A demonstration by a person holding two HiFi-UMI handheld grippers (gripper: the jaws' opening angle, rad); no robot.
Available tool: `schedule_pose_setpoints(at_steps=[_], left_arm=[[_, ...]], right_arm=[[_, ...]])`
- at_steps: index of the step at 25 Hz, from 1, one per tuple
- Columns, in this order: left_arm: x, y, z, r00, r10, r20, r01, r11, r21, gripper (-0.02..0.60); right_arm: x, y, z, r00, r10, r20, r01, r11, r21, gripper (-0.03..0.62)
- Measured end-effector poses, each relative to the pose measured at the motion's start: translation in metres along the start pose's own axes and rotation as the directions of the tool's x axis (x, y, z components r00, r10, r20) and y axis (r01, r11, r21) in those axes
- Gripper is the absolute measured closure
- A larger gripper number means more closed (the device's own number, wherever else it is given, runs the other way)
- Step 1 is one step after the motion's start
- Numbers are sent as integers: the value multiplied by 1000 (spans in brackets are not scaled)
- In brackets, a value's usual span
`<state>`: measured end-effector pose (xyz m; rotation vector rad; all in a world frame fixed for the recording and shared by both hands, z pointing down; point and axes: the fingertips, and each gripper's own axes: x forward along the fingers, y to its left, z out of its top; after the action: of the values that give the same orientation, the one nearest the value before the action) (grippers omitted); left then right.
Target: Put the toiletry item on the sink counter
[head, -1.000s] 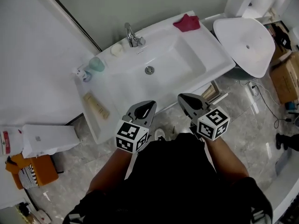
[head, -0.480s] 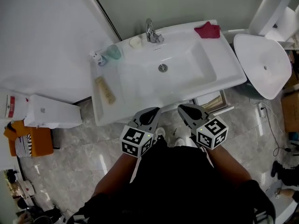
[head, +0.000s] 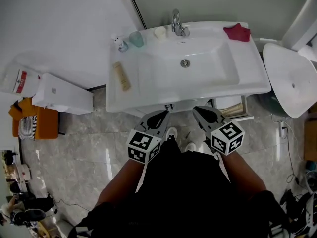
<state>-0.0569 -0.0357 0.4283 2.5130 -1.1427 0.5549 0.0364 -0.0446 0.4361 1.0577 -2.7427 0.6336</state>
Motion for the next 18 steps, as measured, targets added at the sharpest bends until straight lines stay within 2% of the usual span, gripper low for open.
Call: schedule_pose_setpoints(at_steps=[7, 13, 18], left_arm=[[-20, 5, -13, 999, 40, -3, -40, 999, -30, 578], [-24, 37, -16, 997, 74, 17, -73, 996, -47, 578], [-36, 83, -19, 995, 95, 30, -93, 994, -56, 578]], right_arm=[[9, 20, -2, 999, 52, -13, -53, 998, -18, 589], [38, 30, -8, 995, 78, -61, -81, 996, -49, 589], [80, 40, 0, 995, 72, -76, -77, 994, -75, 589]])
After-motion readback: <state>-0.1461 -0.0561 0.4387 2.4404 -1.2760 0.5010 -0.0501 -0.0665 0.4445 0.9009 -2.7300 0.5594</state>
